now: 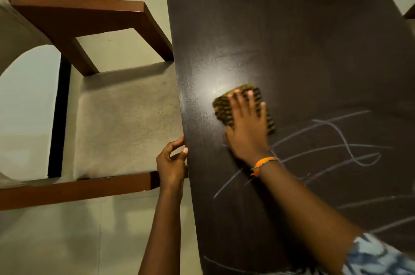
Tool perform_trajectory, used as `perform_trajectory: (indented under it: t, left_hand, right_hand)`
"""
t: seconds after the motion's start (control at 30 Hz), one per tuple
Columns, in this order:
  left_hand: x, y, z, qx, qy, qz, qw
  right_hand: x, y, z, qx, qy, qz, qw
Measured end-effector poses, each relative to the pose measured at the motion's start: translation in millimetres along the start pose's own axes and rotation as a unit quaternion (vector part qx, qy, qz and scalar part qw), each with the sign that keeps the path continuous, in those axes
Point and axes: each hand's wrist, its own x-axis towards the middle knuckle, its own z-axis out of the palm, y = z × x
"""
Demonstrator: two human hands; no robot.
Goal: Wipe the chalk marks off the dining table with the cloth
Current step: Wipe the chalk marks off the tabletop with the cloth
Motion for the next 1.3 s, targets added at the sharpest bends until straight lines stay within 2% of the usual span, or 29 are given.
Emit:
perform_trajectory:
  t: [0.13,0.2,0.27,0.4,0.5,0.57,0.63,0.7,0.77,0.87,0.93,1.03,1.17,1.3]
  left_hand:
    - [-15,-4,1,-0.015,0.023,-0.03,0.999]
    - [-24,-8,-1,-0.015,0.022,-0.045,0.999]
    - [-28,-10,-3,-0.005,0.012,-0.044,0.999]
    - [-24,-12,-10,0.019,-0.018,-0.025,0.999]
    - [-20,-13,-16,0.025,-0.046,-0.02,0.998]
    - [-18,-12,-19,0.025,-0.052,-0.022,0.998]
    - [-17,-11,-19,0.013,-0.053,-0.031,0.998]
    - [-16,-12,-20,-0.003,-0.055,-0.045,0.997]
    - [-18,-14,-20,-0.034,-0.052,-0.066,0.996]
    - [-24,-19,-18,-0.116,-0.009,-0.105,0.988]
    - [-27,-23,-21,-0.114,0.017,-0.128,0.985]
    - [-32,-24,-26,-0.062,-0.005,-0.112,0.992]
    - [-33,-22,-25,-0.004,-0.039,-0.061,0.997]
    - [-35,-23,-21,0.021,-0.037,-0.029,0.999]
  right_hand:
    - [-30,-63,25,0.024,-0.079,-0.144,0.986]
    - [-33,-52,21,0.003,-0.095,-0.21,0.973]
    - [-29,-23,11,-0.01,-0.082,-0.227,0.97]
    - [-17,66,-22,-0.02,-0.03,-0.088,0.995]
    - [-20,116,-39,-0.012,0.01,0.035,0.999]
    - [-24,106,-35,-0.01,0.045,0.114,0.992]
    - [-35,69,-22,-0.009,0.048,0.133,0.99]
    - [-54,20,-4,0.005,0.021,0.035,0.999]
    - [-77,-24,14,0.007,-0.024,-0.112,0.993]
    - [-76,-50,23,-0.019,-0.086,-0.282,0.955]
    - [-46,-47,22,-0.024,-0.124,-0.345,0.93]
    - [15,-44,19,-0.044,-0.127,-0.353,0.926]
    - [90,-54,18,-0.073,-0.096,-0.295,0.948]
    - [117,-64,17,-0.065,-0.085,-0.249,0.963]
